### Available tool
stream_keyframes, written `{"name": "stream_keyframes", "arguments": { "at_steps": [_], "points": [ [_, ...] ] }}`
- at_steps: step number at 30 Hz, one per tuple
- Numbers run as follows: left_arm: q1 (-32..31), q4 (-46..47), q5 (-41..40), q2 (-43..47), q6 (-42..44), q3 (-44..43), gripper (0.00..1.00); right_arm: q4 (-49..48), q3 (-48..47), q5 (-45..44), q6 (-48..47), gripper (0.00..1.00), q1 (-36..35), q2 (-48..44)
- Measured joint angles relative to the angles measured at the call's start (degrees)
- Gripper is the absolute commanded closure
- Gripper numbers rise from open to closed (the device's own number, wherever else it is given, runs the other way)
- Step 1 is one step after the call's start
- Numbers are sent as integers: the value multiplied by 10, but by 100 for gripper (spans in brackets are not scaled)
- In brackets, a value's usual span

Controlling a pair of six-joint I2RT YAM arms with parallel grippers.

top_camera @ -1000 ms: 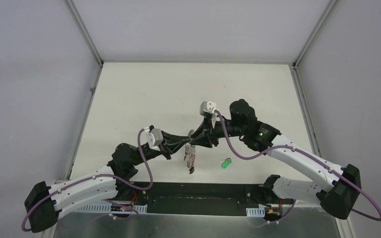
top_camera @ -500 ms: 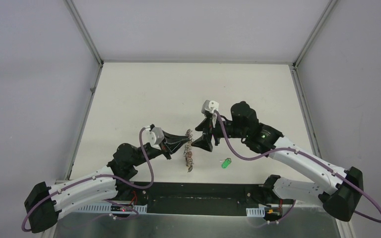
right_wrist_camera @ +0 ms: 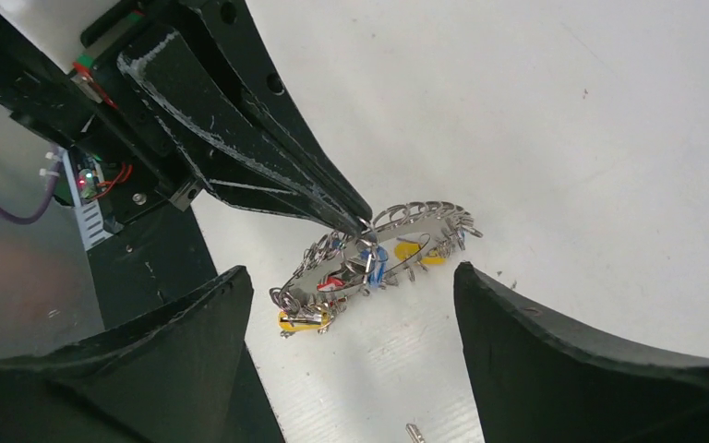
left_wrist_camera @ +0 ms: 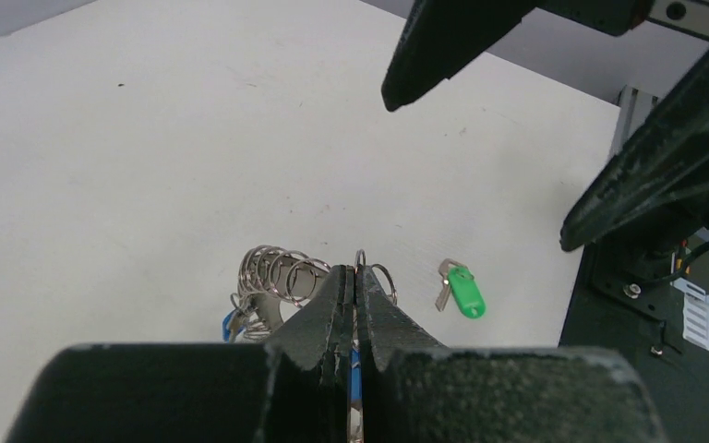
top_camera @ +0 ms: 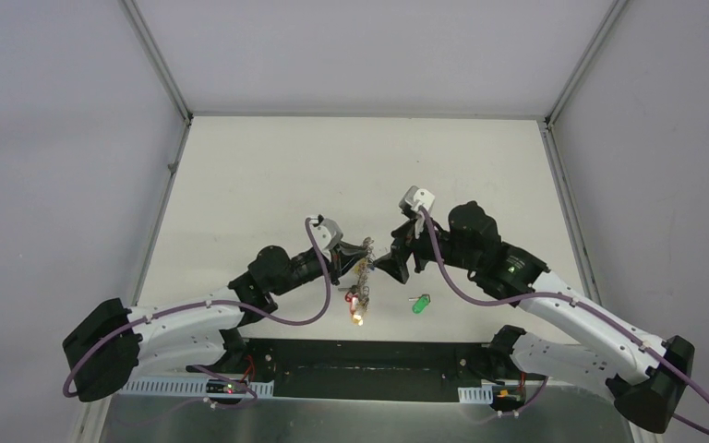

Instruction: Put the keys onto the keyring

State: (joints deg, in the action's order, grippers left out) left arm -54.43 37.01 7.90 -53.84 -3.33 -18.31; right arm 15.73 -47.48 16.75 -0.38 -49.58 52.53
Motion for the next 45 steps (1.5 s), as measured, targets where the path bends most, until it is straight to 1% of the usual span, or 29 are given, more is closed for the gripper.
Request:
{"name": "stream_keyframes", "arguments": {
  "at_steps": [4, 9, 11, 14, 16, 19, 21, 24, 25, 27, 29, 30, 32, 36, 40, 45],
  "points": [
    [0, 31, -7, -44, -1, -20, 100, 9, 8, -24, 16, 15, 1, -8],
    [0, 56, -23, -51, -5, -21, 100, 14, 14, -42, 32, 12, 3, -10],
    [0, 71, -35, -49, -13, -10, 100, 17, 14, -48, 38, 12, 3, -9],
    [0, 92, -62, -34, -37, 37, 100, 17, 14, -59, 53, 12, 5, -6],
    [0, 102, -84, -16, -55, 73, 100, 17, 14, -67, 66, 11, 7, 3],
    [0, 89, -120, 41, -88, 133, 100, 17, 15, -76, 88, 7, 12, 19],
    [0, 50, -133, 90, -105, 154, 100, 17, 15, -80, 105, 5, 15, 31],
    [0, -47, -154, 180, -127, 160, 99, 18, 15, -80, 125, 1, 21, 42],
    [0, -79, -161, 213, -134, 160, 90, 18, 15, -80, 133, 0, 24, 45],
    [0, -141, -174, 273, -143, 159, 63, 18, 17, -83, 151, 0, 28, 49],
    [0, -191, -188, 315, -153, 158, 41, 18, 20, -93, 171, 0, 30, 52],
    [0, -219, -197, 332, -159, 154, 33, 20, 22, -99, 181, 0, 32, 53],
    [0, -274, -216, 351, -172, 140, 23, 27, 23, -106, 195, 0, 37, 61],
    [0, -367, -249, 336, -188, 92, 14, 52, 23, -115, 216, 1, 50, 95],
    [0, -427, -272, 276, -201, 39, 1, 74, 22, -110, 229, 0, 57, 129],
    [0, -490, -274, 173, -232, -42, 1, 87, 14, -78, 236, 2, 62, 177]
  ]
}}
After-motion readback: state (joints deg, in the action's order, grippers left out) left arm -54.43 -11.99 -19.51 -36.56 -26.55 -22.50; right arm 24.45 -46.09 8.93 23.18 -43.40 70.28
